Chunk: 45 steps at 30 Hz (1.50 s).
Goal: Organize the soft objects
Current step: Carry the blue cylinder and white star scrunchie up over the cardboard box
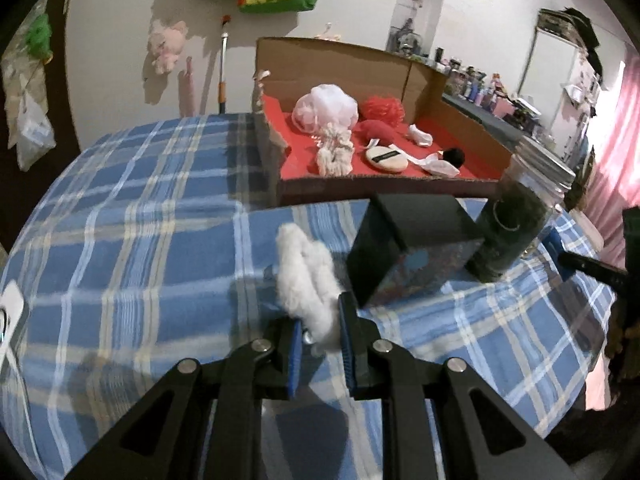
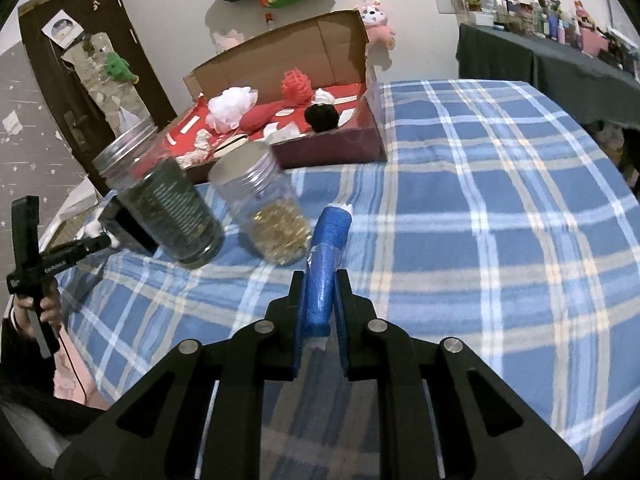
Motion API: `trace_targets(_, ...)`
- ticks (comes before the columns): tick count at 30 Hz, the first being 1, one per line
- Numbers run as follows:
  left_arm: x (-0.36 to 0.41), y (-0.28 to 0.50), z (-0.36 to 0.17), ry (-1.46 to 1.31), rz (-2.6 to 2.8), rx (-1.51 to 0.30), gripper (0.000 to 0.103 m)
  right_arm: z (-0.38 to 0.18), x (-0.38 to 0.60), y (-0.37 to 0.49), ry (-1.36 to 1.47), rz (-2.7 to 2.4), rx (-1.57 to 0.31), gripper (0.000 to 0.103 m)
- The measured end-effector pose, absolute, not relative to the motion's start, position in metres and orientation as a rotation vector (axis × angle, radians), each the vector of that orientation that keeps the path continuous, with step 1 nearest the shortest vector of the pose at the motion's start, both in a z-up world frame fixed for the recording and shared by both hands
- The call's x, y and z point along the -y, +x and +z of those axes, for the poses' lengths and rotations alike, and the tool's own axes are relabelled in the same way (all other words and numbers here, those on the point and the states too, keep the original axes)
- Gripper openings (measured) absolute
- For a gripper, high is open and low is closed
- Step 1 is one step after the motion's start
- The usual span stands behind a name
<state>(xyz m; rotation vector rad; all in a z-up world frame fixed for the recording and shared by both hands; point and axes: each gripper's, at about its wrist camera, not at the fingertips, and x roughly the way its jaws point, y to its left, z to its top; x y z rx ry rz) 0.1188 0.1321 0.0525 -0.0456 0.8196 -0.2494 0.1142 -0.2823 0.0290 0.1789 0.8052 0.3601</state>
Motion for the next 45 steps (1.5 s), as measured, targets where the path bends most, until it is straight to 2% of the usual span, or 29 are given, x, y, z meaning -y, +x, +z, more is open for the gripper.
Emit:
trace_targets(17,-0.145,0.161,0.066,0.068,-0.418,-0.736,0.018,0.048,0.298,0.165,0.155,0.48,-0.752,0.013)
trace_targets(31,-0.151,0.185,0.079,0.032,-0.555,-0.687,0.017,0.058,0.297,0.194,0.136,0.616,-0.708,0.013)
trace_targets(45,-0.116,0.221,0.093,0.061,-0.654,-0.691,0.018,0.07,0.269,0.242,0.132,0.737,-0.738,0.013)
